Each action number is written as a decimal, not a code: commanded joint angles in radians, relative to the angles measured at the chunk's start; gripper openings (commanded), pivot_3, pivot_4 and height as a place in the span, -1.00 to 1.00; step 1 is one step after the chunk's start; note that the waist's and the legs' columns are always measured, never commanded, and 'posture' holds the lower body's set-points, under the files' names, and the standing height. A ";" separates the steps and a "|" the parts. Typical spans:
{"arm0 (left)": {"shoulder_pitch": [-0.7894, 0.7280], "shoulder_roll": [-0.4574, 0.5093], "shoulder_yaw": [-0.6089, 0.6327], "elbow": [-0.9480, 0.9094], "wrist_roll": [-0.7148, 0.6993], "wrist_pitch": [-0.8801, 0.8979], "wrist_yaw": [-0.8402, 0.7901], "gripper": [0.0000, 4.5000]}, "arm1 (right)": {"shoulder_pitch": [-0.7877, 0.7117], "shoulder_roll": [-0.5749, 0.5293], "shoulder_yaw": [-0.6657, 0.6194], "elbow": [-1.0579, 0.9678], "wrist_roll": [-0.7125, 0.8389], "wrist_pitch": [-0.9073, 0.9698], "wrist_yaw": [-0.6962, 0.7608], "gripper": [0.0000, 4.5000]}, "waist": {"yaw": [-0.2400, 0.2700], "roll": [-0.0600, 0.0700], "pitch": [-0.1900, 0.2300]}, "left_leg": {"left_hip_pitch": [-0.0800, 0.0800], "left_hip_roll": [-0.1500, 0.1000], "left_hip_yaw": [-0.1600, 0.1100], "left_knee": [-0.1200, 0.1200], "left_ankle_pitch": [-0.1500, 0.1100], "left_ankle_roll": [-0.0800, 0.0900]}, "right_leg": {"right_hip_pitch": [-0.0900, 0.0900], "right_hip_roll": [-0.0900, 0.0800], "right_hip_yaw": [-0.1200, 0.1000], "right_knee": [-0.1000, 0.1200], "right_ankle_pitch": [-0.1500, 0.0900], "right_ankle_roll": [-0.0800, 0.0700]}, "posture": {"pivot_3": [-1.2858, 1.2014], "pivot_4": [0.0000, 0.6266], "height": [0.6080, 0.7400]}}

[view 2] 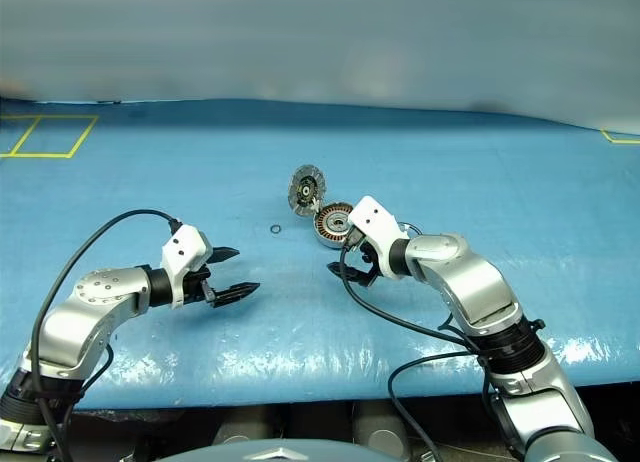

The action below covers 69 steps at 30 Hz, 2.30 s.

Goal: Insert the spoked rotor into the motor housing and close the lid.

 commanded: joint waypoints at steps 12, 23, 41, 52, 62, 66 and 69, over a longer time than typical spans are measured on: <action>0.009 -0.002 0.022 -0.049 0.001 -0.040 0.009 0.99 | -0.082 -0.022 0.056 0.020 -0.064 -0.066 0.004 1.00 | -0.002 0.001 0.001 | 0.000 0.000 -0.001 0.000 0.000 0.000 | 0.000 0.000 0.000 0.000 0.000 0.000 | 0.03 -0.52 1.00; 0.087 -0.084 0.008 -0.132 0.009 -0.116 0.081 0.99 | -0.306 0.028 0.270 0.326 -0.253 -0.268 0.109 1.00 | -0.002 0.003 0.002 | 0.000 0.000 -0.001 0.000 0.000 0.000 | 0.000 -0.001 -0.001 0.001 0.000 0.000 | 0.03 -0.52 1.00; 0.230 -0.165 -0.024 -0.224 0.022 -0.131 0.167 0.99 | -0.333 0.063 0.265 0.506 -0.370 -0.378 0.211 1.00 | 0.000 0.004 0.002 | 0.000 0.000 -0.003 0.000 0.000 0.000 | 0.001 -0.005 -0.004 0.002 0.000 0.000 | 0.03 -0.52 1.00; 0.204 -0.166 -0.042 -0.198 0.026 -0.136 0.158 0.99 | -0.318 0.067 0.280 0.531 -0.405 -0.359 0.238 1.00 | -0.002 0.004 0.002 | 0.000 -0.001 -0.003 0.000 0.000 0.000 | 0.001 -0.005 -0.004 0.002 0.000 0.000 | 0.03 -0.52 1.00; 0.207 -0.182 -0.044 -0.191 0.034 -0.142 0.163 1.00 | -0.318 0.121 0.314 0.593 -0.446 -0.377 0.281 0.34 | -0.002 0.004 0.002 | 0.003 -0.001 -0.003 0.001 0.000 0.000 | 0.005 -0.004 -0.004 0.002 0.000 0.000 | 0.03 -0.52 1.00; 0.212 -0.184 -0.041 -0.192 0.035 -0.143 0.164 1.00 | -0.305 0.132 0.311 0.575 -0.441 -0.372 0.314 -0.09 | -0.007 0.003 0.001 | 0.005 -0.001 -0.003 0.001 0.000 0.000 | 0.006 -0.003 -0.003 0.002 0.000 0.000 | 0.03 -0.52 1.00; 0.216 -0.184 -0.038 -0.193 0.032 -0.144 0.165 1.00 | -0.285 0.139 0.301 0.542 -0.430 -0.338 0.327 -0.11 | -0.006 0.004 0.001 | 0.006 -0.001 -0.003 0.001 0.000 0.000 | 0.007 -0.003 -0.003 0.003 0.000 -0.001 | 0.03 -0.52 1.00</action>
